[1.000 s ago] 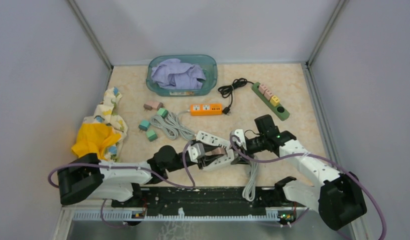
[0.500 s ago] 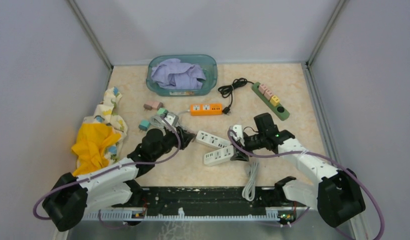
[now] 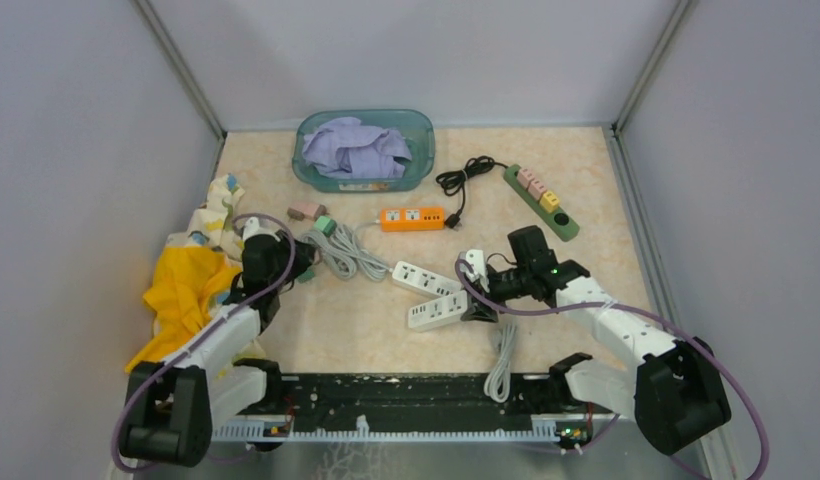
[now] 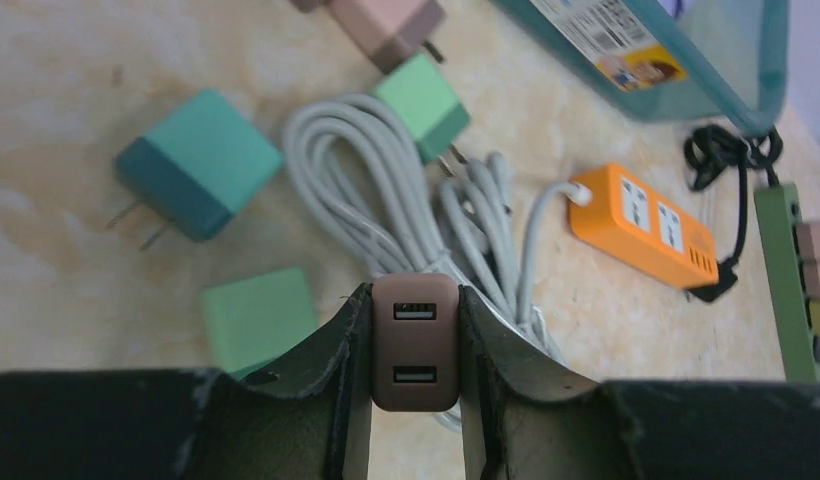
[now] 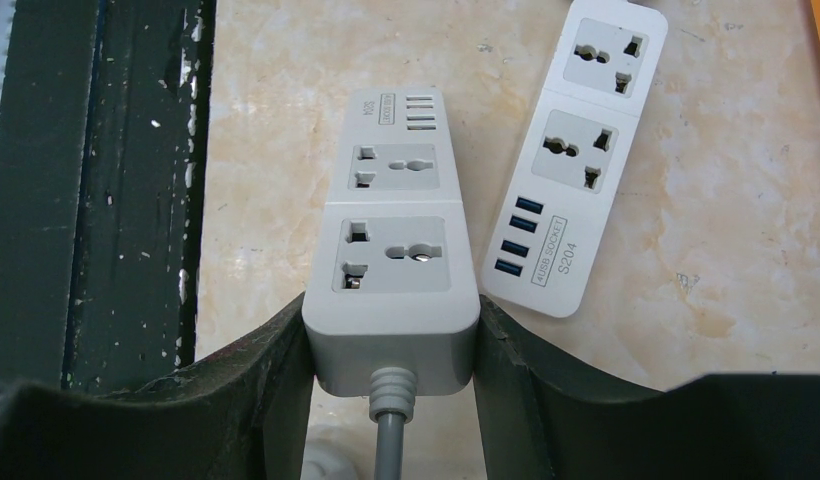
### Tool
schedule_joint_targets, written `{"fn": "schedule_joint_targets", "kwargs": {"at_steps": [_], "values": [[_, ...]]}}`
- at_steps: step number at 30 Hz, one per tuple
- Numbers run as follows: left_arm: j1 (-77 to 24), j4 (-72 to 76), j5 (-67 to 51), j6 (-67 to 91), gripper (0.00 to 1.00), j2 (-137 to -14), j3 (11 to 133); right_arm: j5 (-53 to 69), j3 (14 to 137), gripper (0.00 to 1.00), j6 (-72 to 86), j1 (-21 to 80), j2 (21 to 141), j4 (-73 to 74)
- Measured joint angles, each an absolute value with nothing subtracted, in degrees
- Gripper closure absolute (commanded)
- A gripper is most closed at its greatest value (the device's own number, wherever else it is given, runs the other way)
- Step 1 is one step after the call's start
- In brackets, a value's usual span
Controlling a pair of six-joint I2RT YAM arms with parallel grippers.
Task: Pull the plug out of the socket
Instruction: Place the plug at the center of the board.
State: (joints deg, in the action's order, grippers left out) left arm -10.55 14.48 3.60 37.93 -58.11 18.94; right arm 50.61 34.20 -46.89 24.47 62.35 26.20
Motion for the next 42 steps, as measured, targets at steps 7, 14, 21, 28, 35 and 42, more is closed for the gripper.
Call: {"fn": "schedule_joint_targets", "kwargs": {"at_steps": [7, 14, 21, 28, 35, 42], "values": [[-1.6, 13.9, 5.0, 47.9, 0.97, -67.5, 23.6, 50.6, 34.2, 0.98, -46.9, 24.5, 62.3, 26.2], [1.6, 13.0, 6.3, 53.5, 0.87, -79.6, 33.6, 50.6, 34.2, 0.98, -47.0, 24.5, 62.3, 26.2], [3.1, 11.6, 6.9, 56.1, 0.77, -86.7, 39.6, 50.6, 34.2, 0.97, -47.4, 24.5, 62.4, 26.2], [3.6, 8.6, 8.4, 57.5, 0.57, -89.3, 40.9, 50.7, 34.2, 0.97, -47.5, 24.5, 62.7, 26.2], [3.7, 5.1, 8.4, 58.2, 0.36, -89.9, 43.0, 50.7, 34.2, 0.97, -47.5, 24.5, 62.8, 26.2], [3.7, 0.3, 6.8, 58.5, 0.10, -90.0, 45.0, 50.7, 34.2, 0.97, -47.5, 24.5, 62.8, 26.2]]}}
